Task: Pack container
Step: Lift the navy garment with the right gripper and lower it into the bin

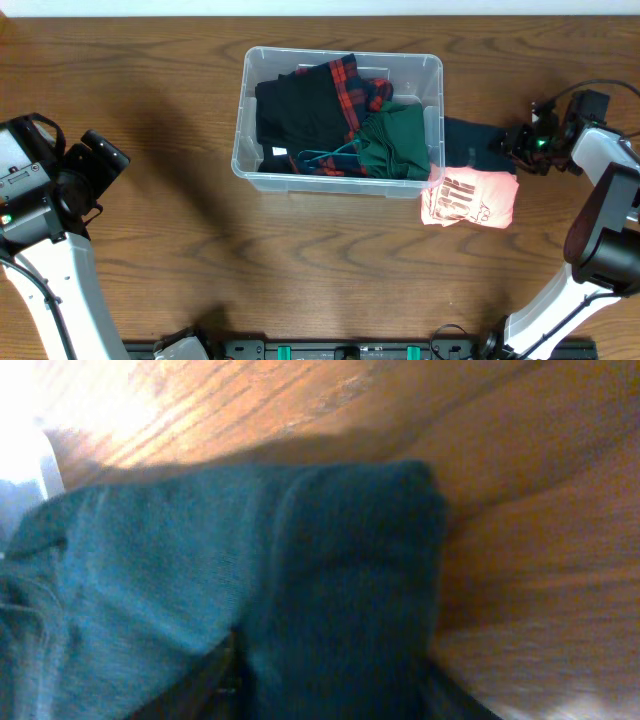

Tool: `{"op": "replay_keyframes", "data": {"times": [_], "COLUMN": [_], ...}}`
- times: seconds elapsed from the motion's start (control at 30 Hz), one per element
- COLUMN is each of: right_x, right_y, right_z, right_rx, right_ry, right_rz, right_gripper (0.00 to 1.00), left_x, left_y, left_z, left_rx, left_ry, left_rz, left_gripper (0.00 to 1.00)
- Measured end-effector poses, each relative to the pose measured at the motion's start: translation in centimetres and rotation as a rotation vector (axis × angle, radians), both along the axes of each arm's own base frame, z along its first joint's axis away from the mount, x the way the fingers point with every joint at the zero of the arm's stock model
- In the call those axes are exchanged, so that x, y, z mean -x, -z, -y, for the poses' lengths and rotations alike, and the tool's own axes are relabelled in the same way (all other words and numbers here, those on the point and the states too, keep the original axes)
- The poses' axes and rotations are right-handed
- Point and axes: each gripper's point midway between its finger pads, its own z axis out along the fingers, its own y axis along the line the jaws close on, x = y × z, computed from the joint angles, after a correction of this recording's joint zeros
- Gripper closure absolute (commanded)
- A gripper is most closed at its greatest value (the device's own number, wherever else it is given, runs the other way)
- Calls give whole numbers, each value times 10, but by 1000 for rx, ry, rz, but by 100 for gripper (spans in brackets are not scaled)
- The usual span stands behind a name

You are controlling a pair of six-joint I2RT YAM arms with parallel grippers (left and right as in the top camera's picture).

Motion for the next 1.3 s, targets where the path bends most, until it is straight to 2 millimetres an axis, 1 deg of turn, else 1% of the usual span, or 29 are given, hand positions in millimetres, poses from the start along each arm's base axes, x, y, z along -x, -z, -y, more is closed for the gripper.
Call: {"op": "replay_keyframes", "data": {"times": [0.03,0.13,0.17,0.23,0.3,0.37,0.43,0.5,0.53,0.57,0.6,0.63,0.7,0.73,0.8,0.87,0.93,0.97,1.0,1.07,1.1,1.17,1.23,1.3], "right_x": [0,0,1,4,5,4,-1,-9,-13,-14,-13,-10,0,5,15,21,24,24,22,16,11,-1,-19,-38], "right_y": [1,-1,-1,-3,-10,-30,-64,-115,-147,-185,-210,-245,-295,-316,-348,-366,-369,-367,-363,-348,-341,-322,-298,-270], "right_z": [-2,-4,-4,-6,-9,-11,-13,-15,-18,-23,-27,-36,-60,-76,-110,-144,-175,-190,-205,-231,-239,-248,-248,-243], "right_rx": [-9,-36,-45,-73,-118,-173,-213,-231,-230,-226,-221,-214,-221,-231,-268,-322,-378,-401,-417,-429,-426,-404,-372,-334], "right_ry": [-8,-12,-12,-7,-4,8,18,7,-8,-34,-56,-92,-167,-213,-306,-388,-435,-450,-456,-450,-441,-407,-355,-296], "right_rz": [1,6,6,1,10,55,142,281,372,475,546,640,772,826,912,955,945,927,906,853,832,790,749,699], "right_gripper": [83,96,99,99,99,99,99,99,99,99,99,99,99,99,99,99,99,99,99,99,99,99,99,99], "left_x": [0,0,0,0,0,0,0,0,0,0,0,0,0,0,0,0,0,0,0,0,0,0,0,0], "left_y": [0,0,0,0,0,0,0,0,0,0,0,0,0,0,0,0,0,0,0,0,0,0,0,0], "left_z": [0,0,0,0,0,0,0,0,0,0,0,0,0,0,0,0,0,0,0,0,0,0,0,0], "left_rx": [0,0,0,0,0,0,0,0,0,0,0,0,0,0,0,0,0,0,0,0,0,0,0,0], "left_ry": [-1,0,0,0,0,0,0,-1,0,0,0,-1,0,-1,-1,-1,0,0,0,0,0,-1,0,-1], "left_rz": [0,0,0,0,0,0,0,0,0,0,0,0,0,0,0,0,0,0,0,0,0,0,0,0], "left_gripper": [2,2,2,2,2,2,2,2,2,2,2,2,2,2,2,2,2,2,2,2,2,2,2,2]}}
